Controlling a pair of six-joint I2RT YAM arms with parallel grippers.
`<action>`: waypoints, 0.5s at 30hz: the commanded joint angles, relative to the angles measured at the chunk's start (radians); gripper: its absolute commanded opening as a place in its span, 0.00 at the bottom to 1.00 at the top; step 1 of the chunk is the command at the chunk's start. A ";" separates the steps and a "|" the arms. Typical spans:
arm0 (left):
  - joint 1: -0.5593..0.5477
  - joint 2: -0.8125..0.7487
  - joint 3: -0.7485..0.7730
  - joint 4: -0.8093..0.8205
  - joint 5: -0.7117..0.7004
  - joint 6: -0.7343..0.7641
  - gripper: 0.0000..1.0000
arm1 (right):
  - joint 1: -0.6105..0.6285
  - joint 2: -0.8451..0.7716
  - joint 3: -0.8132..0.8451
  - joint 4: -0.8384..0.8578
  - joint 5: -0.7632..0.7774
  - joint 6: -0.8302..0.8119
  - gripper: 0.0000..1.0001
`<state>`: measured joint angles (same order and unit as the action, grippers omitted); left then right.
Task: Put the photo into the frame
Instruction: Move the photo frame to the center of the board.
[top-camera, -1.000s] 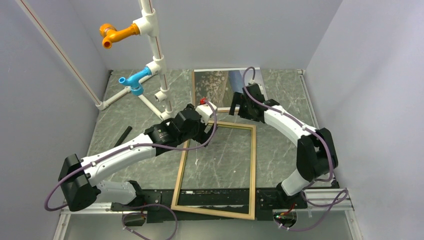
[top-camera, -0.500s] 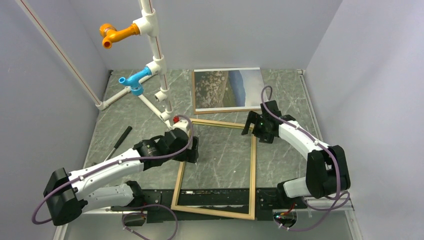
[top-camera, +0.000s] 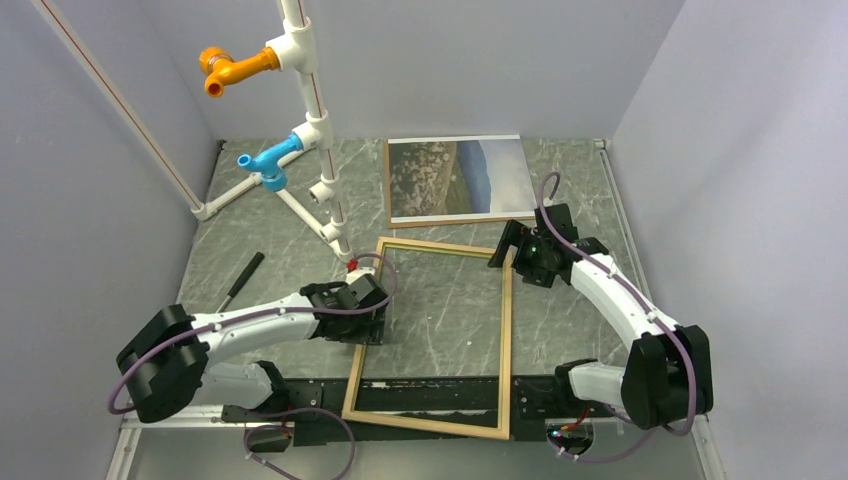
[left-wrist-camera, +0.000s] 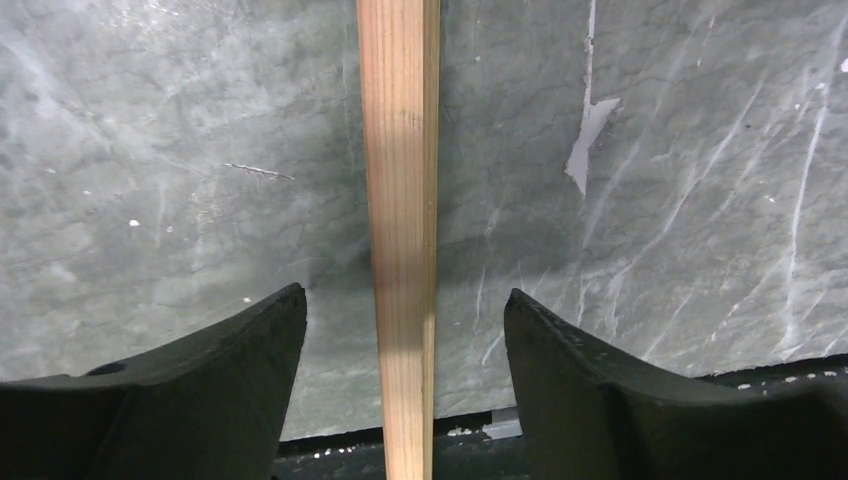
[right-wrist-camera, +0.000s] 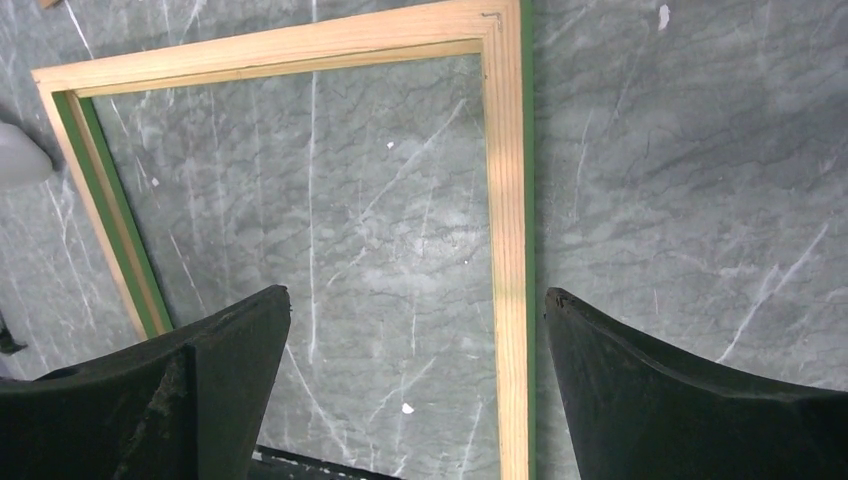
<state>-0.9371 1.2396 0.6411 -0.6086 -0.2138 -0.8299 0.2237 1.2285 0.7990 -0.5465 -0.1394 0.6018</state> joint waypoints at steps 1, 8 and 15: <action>0.007 0.030 -0.007 0.071 0.049 0.005 0.71 | -0.006 -0.039 0.011 -0.038 0.005 -0.007 1.00; 0.026 0.046 -0.041 0.097 0.069 -0.001 0.35 | -0.007 -0.083 0.005 -0.062 0.011 -0.012 1.00; 0.055 -0.025 -0.093 0.096 0.062 -0.037 0.02 | -0.007 -0.121 0.005 -0.078 0.024 -0.019 1.00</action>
<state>-0.8932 1.2469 0.5896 -0.5198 -0.1513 -0.8421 0.2211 1.1458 0.7990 -0.6022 -0.1314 0.5941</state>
